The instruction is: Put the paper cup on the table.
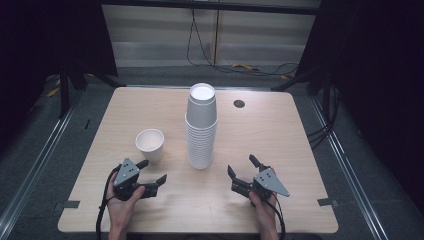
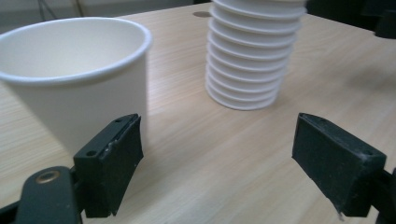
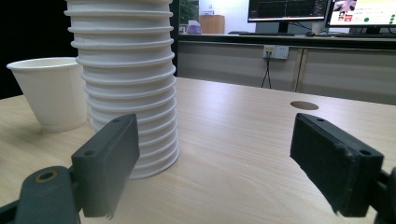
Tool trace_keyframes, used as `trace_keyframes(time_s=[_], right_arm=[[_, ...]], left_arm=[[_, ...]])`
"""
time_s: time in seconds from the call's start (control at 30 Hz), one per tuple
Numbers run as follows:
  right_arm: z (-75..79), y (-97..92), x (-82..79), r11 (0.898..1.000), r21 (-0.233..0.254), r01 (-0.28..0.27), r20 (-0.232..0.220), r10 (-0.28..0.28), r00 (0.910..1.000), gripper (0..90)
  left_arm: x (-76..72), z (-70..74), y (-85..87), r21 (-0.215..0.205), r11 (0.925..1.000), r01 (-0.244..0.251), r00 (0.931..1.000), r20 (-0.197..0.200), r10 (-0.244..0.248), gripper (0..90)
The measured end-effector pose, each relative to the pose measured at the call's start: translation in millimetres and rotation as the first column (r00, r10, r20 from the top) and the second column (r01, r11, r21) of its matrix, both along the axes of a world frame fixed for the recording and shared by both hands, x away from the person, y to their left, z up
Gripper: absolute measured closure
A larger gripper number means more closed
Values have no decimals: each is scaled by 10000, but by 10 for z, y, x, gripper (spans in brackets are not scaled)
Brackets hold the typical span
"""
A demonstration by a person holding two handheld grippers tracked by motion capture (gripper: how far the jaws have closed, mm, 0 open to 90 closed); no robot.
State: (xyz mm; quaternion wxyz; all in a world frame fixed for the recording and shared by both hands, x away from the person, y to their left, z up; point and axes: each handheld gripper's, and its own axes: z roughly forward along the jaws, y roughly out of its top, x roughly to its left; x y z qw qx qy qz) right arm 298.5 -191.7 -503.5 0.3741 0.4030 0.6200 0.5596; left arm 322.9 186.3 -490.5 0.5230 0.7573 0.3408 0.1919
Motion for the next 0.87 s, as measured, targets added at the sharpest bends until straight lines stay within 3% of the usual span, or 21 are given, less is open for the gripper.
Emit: trace_keyframes(time_s=[0.07,0.1,0.17,0.23,0.33,0.4,0.5,0.53,0.6,0.67,0.7,0.87], right_arm=[[0,0,-2,10000,0,-1,18,1,10000,156],[-1,-1,-2,10000,16,-6,30,6,10000,156],[-1,-2,-2,10000,34,-17,26,17,10000,156],[-1,-2,-2,10000,22,-22,29,22,10000,156],[-1,-3,-4,10000,13,-31,49,31,10000,156],[-1,-2,-3,10000,33,-23,39,23,10000,156],[-1,-3,-3,10000,30,-20,49,20,10000,156],[-1,-2,-3,10000,34,-18,42,18,10000,156],[-1,-2,-1,10000,27,-27,30,27,10000,156],[-1,-3,0,10000,27,-20,36,20,10000,156],[-1,-3,-2,10000,29,-17,24,17,10000,156],[-1,-5,1,10000,44,-27,29,27,10000,156]], left_arm=[[-28,-21,-53,-246,9997,-81,9997,235,86,159],[-53,-40,-87,-564,9978,-345,9989,300,362,159],[-62,-69,-148,-879,9959,-232,9993,266,256,158],[-71,-93,-231,-674,9972,-338,9988,333,361,158],[-66,-109,-287,-775,9970,20,9994,354,8,158],[-67,-135,-331,-871,9962,54,9995,302,-28,158],[-62,-165,-409,-686,9976,61,9994,330,-38,158],[-57,-162,-433,-700,9975,1,9987,506,34,158],[-20,-157,-472,-823,9964,200,9987,492,-160,158],[-13,-160,-510,-338,9994,111,9982,597,-90,159],[-26,-159,-519,-292,9995,133,9978,648,-114,159],[-53,-173,-446,-1004,9948,141,9950,999,-40,159]])
